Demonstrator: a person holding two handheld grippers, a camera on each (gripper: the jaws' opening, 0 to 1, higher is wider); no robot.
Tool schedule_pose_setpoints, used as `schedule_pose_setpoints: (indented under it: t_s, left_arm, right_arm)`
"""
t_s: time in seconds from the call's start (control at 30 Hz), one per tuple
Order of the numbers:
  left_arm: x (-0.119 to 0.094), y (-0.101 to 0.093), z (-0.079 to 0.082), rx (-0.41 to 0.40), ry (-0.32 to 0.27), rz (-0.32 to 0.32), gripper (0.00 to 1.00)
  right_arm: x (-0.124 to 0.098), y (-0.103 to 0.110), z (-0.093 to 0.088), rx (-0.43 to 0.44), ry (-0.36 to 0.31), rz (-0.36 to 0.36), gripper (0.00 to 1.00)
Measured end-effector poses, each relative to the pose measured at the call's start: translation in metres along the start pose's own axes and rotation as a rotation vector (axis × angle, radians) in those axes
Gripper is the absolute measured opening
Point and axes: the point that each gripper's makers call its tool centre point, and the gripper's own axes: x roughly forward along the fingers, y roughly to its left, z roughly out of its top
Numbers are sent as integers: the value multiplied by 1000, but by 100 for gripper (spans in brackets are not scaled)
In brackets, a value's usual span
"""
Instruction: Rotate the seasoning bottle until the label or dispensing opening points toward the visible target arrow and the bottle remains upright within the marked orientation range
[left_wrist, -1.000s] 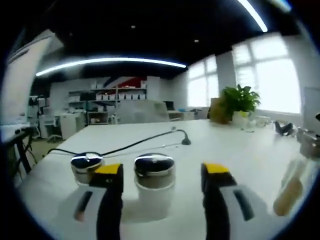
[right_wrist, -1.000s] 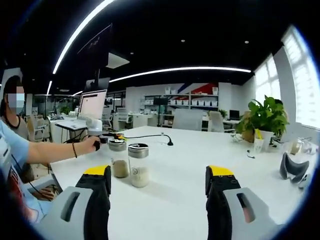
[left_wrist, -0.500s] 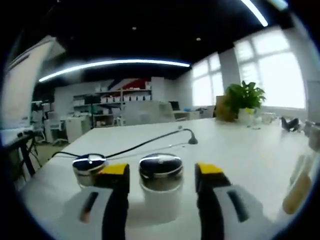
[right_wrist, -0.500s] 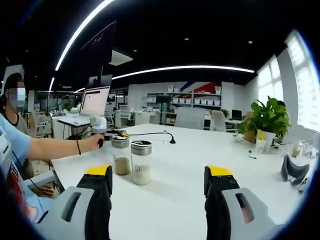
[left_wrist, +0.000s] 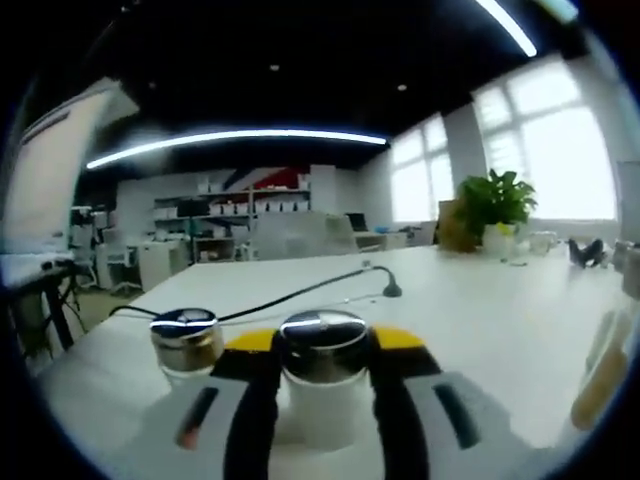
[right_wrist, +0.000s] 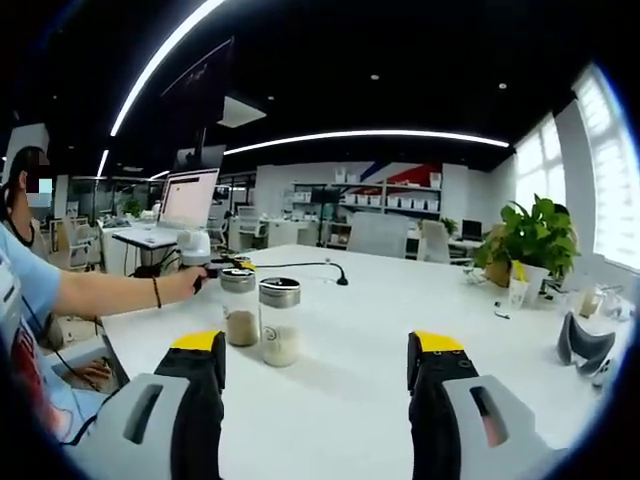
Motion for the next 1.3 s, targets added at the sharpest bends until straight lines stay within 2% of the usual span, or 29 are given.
schedule_pose_setpoints:
  t_s: [0.27,0.4,0.57,0.67,0.7,0.83,1.07,1.13,1.17,1.23,1.27,1.3]
  left_arm:
    - [-3,-2,0,4,9,-20,35]
    - [-10,-1,4,-28,-7,-11,35]
    - [-19,-8,17,-15,-31,-45,35]
    - [-24,-9,25,-95,-51,-70,35]
    - [-25,-8,27,-98,-61,-77,35]
    - [-33,-6,32,-55,-66,-84,35]
    - [-52,-6,42,-122,-80,-130,35]
    - [-57,-9,43,-110,-72,-146,35]
    - [-61,-13,43,-120,-55,-175,35]
    - [-68,-19,48,-121,-78,-211,35]
    - [-74,-24,50,-96,-83,-238,35]
    - [-78,-27,49,-92,-78,-239,35]
  right_arm:
    - [0,-5,0,-11,4,-19,75]
    - [0,-7,-1,-9,5,-20,75]
    - [-1,-14,-2,-7,9,-39,74]
    - [-2,-18,-2,-10,9,-47,74]
    - [-3,-20,-1,-9,4,-57,73]
    - [-2,-23,-1,-6,2,-68,73]
    - [0,-21,-2,4,3,-58,73]
    - [0,-20,-2,6,4,-55,74]
    - [0,-21,-3,12,9,-61,74]
    - [1,-21,-5,11,16,-68,74]
    - [1,-20,-5,9,19,-67,74]
    - [1,-19,-6,8,20,-65,74]
